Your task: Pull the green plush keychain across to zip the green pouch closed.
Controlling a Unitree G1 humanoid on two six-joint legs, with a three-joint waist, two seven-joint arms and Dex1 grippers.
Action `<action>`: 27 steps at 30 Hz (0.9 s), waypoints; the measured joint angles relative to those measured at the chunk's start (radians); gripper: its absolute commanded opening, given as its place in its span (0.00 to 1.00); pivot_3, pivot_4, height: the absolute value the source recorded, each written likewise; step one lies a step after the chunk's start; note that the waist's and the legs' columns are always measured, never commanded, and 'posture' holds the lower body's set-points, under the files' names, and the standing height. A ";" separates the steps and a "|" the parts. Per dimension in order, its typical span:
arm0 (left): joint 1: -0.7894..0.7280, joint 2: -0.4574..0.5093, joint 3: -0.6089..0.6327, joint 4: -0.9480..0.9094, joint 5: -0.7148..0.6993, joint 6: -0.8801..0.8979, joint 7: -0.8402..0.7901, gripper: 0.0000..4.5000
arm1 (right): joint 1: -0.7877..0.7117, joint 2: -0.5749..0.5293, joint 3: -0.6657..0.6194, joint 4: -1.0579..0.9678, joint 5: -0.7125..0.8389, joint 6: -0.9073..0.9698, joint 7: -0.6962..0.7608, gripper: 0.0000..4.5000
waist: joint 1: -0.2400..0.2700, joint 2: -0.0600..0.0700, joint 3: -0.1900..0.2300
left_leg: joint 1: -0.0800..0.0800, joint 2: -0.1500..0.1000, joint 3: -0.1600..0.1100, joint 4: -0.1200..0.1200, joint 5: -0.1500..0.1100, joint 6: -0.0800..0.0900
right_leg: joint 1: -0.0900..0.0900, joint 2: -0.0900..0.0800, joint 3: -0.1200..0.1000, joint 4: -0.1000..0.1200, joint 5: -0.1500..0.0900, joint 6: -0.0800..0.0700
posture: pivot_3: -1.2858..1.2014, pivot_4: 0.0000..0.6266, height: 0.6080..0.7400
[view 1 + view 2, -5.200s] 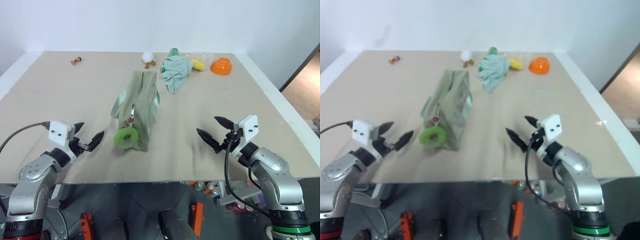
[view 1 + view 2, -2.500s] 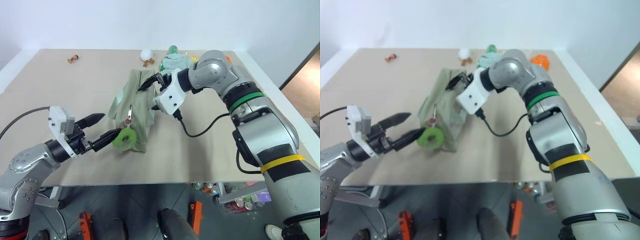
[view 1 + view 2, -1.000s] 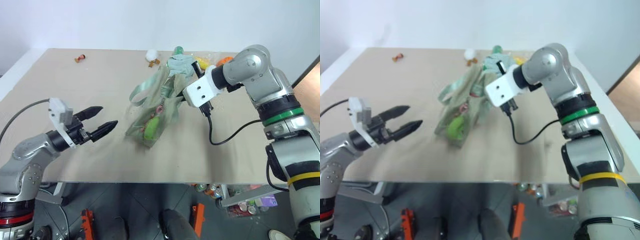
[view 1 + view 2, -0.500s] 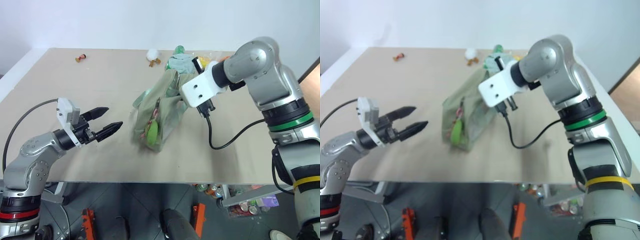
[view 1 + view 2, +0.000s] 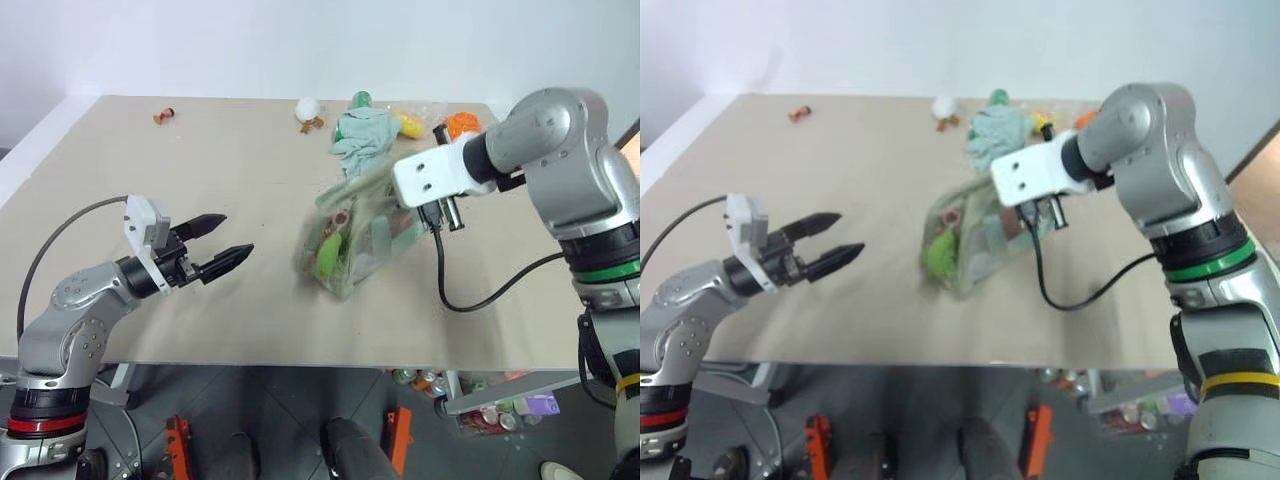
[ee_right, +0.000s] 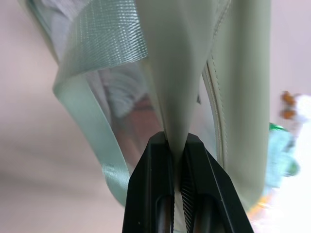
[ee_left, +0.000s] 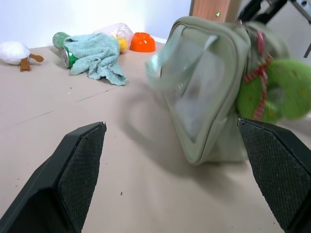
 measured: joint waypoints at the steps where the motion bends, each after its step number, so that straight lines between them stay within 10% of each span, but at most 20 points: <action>1: 0.000 0.000 -0.001 0.000 0.000 0.000 0.000 1.00 | 0.013 0.002 0.000 -0.008 -0.002 0.010 -0.013 0.01 | 0.000 0.000 0.000 | 0.000 0.000 0.000 0.000 0.000 0.000 | 0.000 0.000 0.000 0.000 -0.001 0.003 | 0.52 0.24 0.99; 4: 0.000 -0.001 -0.005 0.000 0.000 0.000 0.000 1.00 | 0.044 0.024 -0.004 -0.022 -0.004 0.061 -0.040 0.01 | -0.001 0.000 0.000 | 0.000 0.000 0.001 0.002 0.001 0.000 | 0.001 0.000 0.000 0.000 0.000 0.003 | 0.52 0.24 0.99; 16: -0.032 -0.010 -0.039 -0.016 -0.017 0.029 -0.016 1.00 | 0.051 0.104 -0.166 -0.124 0.258 0.369 -0.037 1.00 | 0.001 0.000 0.000 | -0.003 0.000 -0.002 0.003 0.000 0.001 | 0.000 0.000 0.000 0.000 0.002 0.002 | 0.52 0.24 0.99; 27: -0.118 0.006 -0.073 -0.059 -0.050 0.076 -0.069 1.00 | 0.293 0.011 -0.393 -0.199 0.439 0.397 -0.178 1.00 | 0.010 0.000 0.000 | -0.002 -0.001 -0.004 0.004 0.000 0.001 | 0.002 0.000 -0.002 0.000 -0.002 0.006 | 0.52 0.24 0.99</action>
